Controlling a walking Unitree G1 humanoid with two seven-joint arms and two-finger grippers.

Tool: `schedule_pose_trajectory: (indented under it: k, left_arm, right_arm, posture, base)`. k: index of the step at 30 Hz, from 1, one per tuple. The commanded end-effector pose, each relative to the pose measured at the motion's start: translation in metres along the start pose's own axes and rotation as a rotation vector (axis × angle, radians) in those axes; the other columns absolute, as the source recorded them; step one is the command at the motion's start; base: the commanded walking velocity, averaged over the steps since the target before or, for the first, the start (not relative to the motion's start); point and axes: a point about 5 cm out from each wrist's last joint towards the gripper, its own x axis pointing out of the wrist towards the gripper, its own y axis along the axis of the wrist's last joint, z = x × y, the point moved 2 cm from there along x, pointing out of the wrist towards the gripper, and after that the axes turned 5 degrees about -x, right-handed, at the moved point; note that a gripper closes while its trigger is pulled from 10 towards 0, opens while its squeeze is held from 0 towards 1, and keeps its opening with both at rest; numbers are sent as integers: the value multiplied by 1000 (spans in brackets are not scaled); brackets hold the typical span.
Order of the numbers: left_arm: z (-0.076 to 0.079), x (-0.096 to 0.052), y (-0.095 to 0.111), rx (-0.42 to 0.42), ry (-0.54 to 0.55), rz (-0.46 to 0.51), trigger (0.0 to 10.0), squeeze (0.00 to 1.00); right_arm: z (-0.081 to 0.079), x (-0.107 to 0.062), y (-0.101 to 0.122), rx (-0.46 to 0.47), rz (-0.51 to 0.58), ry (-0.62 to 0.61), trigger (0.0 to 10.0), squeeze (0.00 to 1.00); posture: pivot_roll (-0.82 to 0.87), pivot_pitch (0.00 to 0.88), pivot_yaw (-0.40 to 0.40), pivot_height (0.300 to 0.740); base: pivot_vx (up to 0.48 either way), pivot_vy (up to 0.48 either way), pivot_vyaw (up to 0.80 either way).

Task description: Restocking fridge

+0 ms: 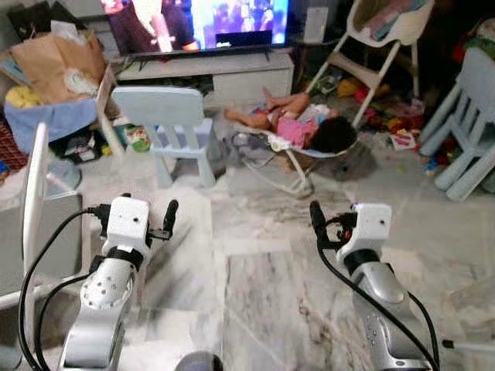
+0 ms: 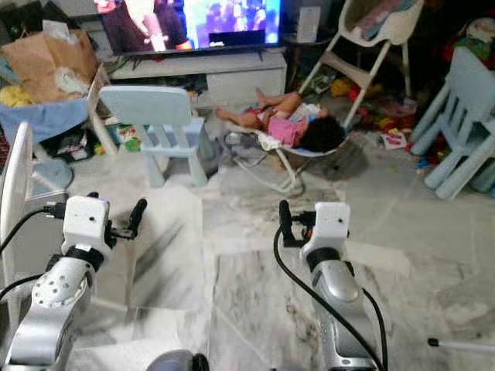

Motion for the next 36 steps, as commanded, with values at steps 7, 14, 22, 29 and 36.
schedule_pose_trajectory:
  k: [7, 14, 22, 29, 36]
  left_arm:
    - [1, -3, 2, -5, 30, 6, 10000, 0]
    - [-4, -2, 4, -13, 55, 10, 10000, 0]
    - [0, -1, 3, -19, 62, 13, 10000, 0]
    - [-1, -2, 2, -20, 72, 12, 10000, 0]
    - [-8, -6, -5, -15, 113, -16, 10000, 0]
  right_arm:
    - [-7, 10, 16, 10, 35, 51, 10000, 0]
    - [-9, 14, 19, 33, 38, 73, 10000, 0]
    - [-9, 12, 19, 45, 36, 92, 10000, 0]
    - [-10, 12, 20, 47, 43, 107, 10000, 0]
    - [-12, 13, 15, 65, 33, 109, 10000, 0]
  posture:
    - [49, 5, -3, 740]
    - [50, 7, -18, 740]
    - [45, 0, -32, 740]
    - [52, 0, -33, 740]
    - [61, 0, -22, 740]
  base:
    - [-347, 0, 141]
    - [-362, 0, 0]
    - [-378, 0, 0]
    - [-370, 0, 86]
    - [-43, 0, 800]
